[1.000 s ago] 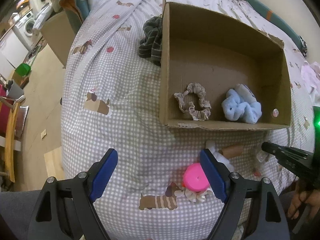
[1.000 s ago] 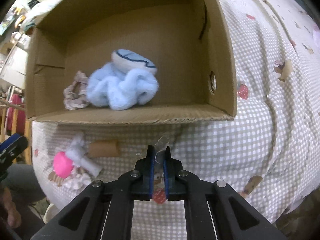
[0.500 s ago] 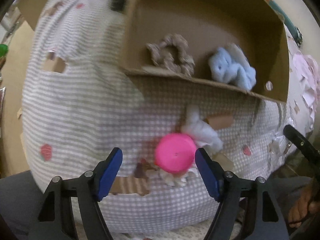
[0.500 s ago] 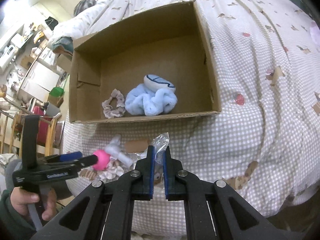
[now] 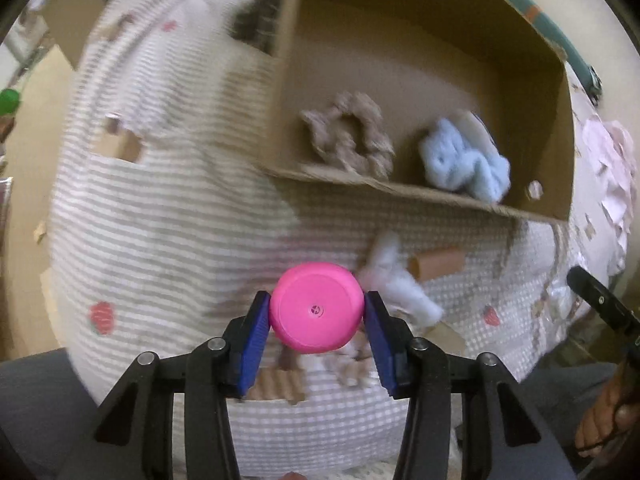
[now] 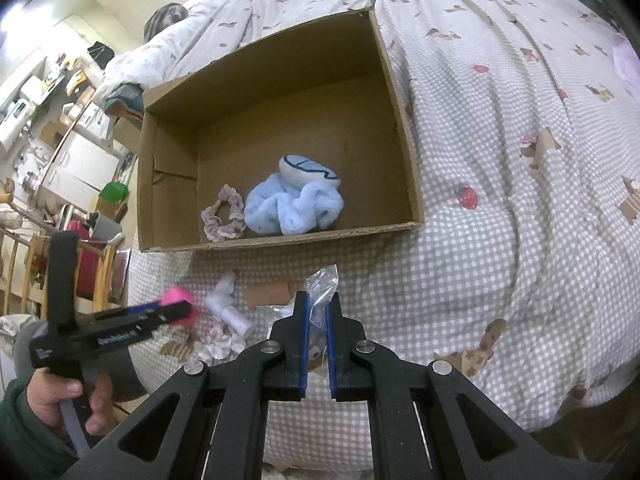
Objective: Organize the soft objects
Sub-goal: 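Grasp the clear plastic bag with the right gripper while the left gripper grasps the pink item, then lower the pink item and plastic bag into the box and open both grippers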
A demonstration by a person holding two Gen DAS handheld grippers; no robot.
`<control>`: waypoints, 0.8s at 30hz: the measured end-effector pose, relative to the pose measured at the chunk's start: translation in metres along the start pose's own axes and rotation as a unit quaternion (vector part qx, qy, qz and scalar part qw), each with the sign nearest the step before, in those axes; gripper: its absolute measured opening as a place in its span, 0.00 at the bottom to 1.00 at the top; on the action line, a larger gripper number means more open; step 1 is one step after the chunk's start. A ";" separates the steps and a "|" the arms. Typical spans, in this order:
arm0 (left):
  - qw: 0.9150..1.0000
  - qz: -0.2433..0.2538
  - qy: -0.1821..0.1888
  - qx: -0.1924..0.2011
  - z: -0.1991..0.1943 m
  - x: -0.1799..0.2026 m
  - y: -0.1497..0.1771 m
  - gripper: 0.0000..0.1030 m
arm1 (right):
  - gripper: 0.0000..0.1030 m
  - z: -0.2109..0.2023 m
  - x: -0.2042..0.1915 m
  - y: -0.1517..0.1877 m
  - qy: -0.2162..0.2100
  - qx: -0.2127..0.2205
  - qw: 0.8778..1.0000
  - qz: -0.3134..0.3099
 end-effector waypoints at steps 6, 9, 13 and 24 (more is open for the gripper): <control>0.999 -0.023 -0.026 0.019 -0.018 -0.020 0.003 0.42 | 0.08 0.001 -0.003 0.002 -0.001 -0.002 1.000 -0.009; 0.998 -0.017 -0.032 0.044 -0.037 -0.024 0.002 0.42 | 0.08 -0.006 -0.006 0.001 -0.014 0.010 1.000 -0.009; 0.996 0.000 -0.032 0.087 -0.068 -0.011 -0.005 0.42 | 0.08 -0.022 -0.011 -0.003 -0.026 0.030 0.999 -0.009; 0.979 0.067 -0.021 0.190 -0.132 0.035 -0.060 0.42 | 0.08 -0.053 -0.040 -0.041 -0.037 0.087 0.995 -0.025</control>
Point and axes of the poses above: each gripper's, at about its wrist camera, not at the fingertips, and z roughly the way its jaws point, x to its right, y to its underside, the point moved 7 cm from there along z, roughly the way its jaws point, and after that the axes turned 3 degrees about z, right-handed, at the moved point
